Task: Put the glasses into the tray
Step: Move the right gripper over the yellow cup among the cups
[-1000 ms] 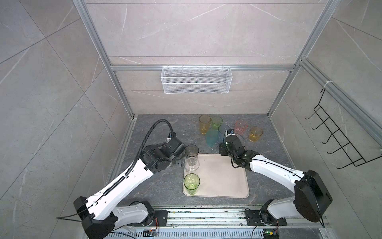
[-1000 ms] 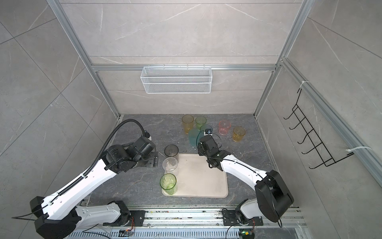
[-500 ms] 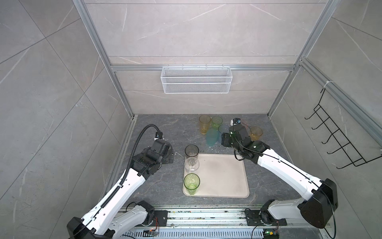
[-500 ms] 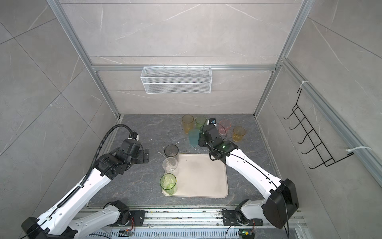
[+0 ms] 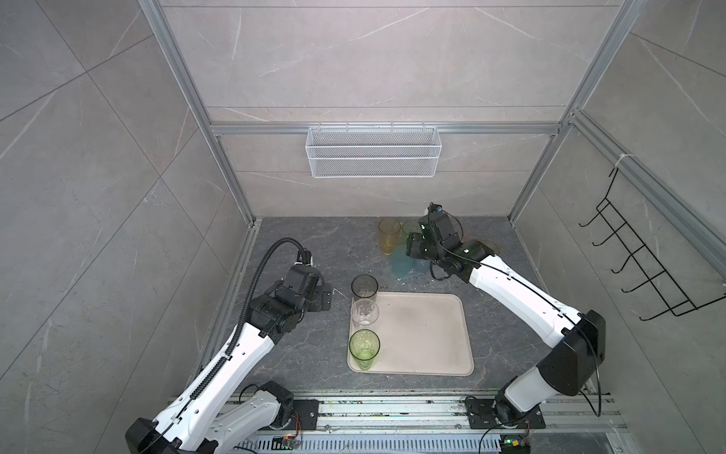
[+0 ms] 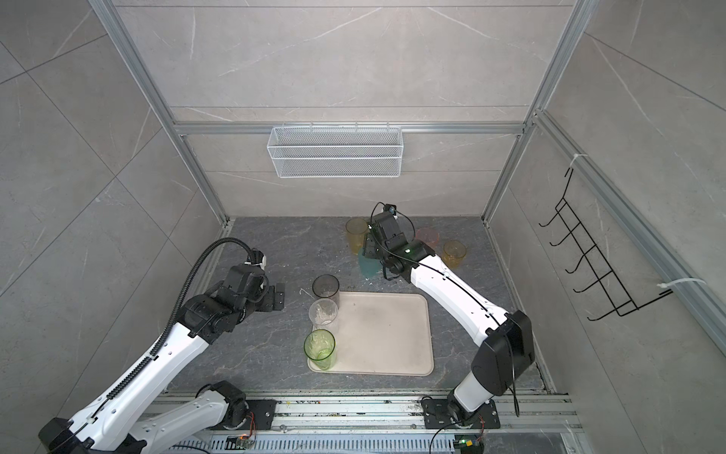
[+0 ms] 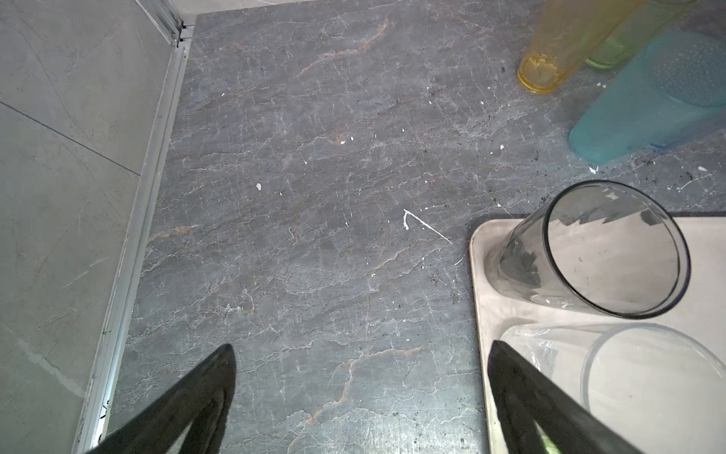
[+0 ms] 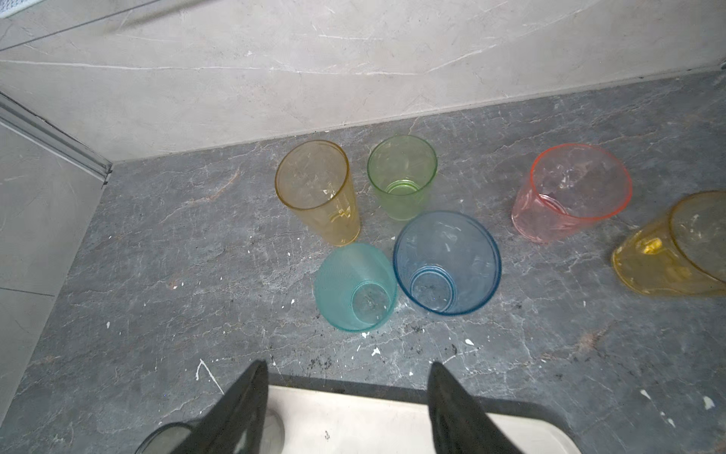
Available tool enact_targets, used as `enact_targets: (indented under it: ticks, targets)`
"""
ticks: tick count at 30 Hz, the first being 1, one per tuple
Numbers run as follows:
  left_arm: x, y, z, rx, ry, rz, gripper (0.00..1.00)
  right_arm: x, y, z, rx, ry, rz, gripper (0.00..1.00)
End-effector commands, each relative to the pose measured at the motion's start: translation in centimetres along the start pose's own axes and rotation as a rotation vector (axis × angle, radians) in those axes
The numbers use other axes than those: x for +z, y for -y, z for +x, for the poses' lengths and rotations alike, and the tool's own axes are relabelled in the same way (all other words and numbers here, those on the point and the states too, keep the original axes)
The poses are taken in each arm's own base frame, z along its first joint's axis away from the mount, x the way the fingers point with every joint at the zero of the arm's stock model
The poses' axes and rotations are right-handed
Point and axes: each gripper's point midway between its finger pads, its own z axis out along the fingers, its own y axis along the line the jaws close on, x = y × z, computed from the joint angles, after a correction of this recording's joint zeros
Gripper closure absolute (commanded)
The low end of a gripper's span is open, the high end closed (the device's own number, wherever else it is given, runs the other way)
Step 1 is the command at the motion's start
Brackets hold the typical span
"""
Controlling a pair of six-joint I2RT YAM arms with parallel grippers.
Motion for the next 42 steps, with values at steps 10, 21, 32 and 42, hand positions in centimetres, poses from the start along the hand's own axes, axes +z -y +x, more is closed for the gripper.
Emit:
enact_targets:
  ticks: [10,21,32,42]
  targets:
    - [-0.1,0.8,-0.5,0.054,0.049,0.052,0.00,5.3,-2.2,-2.4,-0.027,0.024,0.034,0.33]
    - [0.0,0.9,-0.5,0.052,0.058,0.060,0.00,10.6,-2.4,-2.5,-0.018,0.011,0.069,0.35]
    - [0.4,0.8,-0.3,0.062,0.044,0.048,0.00,14.8,-1.1,-3.4,0.004,-0.045,0.101,0.38]
    - [0.7,1.1,-0.1,0.070,0.035,0.055,0.00,17.6,-1.0,-3.2,0.001,-0.096,0.110,0.43]
